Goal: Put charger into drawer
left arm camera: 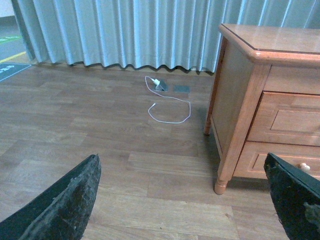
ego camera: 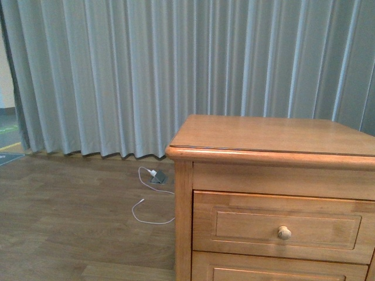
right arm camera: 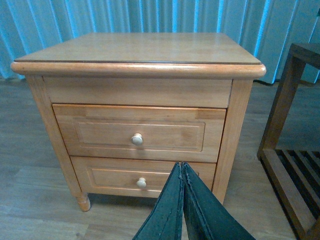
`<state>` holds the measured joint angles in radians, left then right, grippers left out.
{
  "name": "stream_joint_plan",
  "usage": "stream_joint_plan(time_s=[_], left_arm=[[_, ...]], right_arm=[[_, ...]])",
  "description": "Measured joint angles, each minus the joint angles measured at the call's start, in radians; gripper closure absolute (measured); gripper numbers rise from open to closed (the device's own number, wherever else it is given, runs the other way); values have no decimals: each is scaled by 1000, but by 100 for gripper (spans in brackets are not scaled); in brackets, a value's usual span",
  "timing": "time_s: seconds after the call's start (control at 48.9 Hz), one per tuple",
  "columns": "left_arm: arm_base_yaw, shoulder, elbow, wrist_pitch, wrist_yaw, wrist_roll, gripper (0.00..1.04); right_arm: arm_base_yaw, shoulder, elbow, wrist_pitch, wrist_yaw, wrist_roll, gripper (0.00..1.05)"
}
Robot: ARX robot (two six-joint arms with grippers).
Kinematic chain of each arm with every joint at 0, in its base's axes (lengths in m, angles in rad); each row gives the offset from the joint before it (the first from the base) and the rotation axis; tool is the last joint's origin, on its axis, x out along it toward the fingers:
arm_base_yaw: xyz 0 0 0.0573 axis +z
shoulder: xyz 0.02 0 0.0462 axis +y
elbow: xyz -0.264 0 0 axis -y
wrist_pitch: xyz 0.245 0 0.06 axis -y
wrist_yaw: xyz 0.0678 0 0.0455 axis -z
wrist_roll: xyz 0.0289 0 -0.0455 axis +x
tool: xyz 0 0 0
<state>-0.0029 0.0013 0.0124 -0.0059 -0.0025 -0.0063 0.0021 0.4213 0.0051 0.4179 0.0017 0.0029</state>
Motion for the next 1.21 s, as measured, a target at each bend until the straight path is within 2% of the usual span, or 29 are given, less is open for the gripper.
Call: stream_joint_plan(time_s=[0.573, 0.696, 1.003, 1.208], left_arm=[[0, 0, 0, 0, 0, 0, 6], [0, 0, 0, 0, -1, 0, 6], [0, 0, 0, 0, 0, 0, 6], [0, 0, 0, 0, 0, 0, 6]], right_arm=[[0, -243, 0, -236, 0, 0, 103], [0, -382, 1, -407, 0, -1, 103], [0, -417, 1, -417, 0, -1, 103], [0, -417, 1, -417, 0, -2, 69]])
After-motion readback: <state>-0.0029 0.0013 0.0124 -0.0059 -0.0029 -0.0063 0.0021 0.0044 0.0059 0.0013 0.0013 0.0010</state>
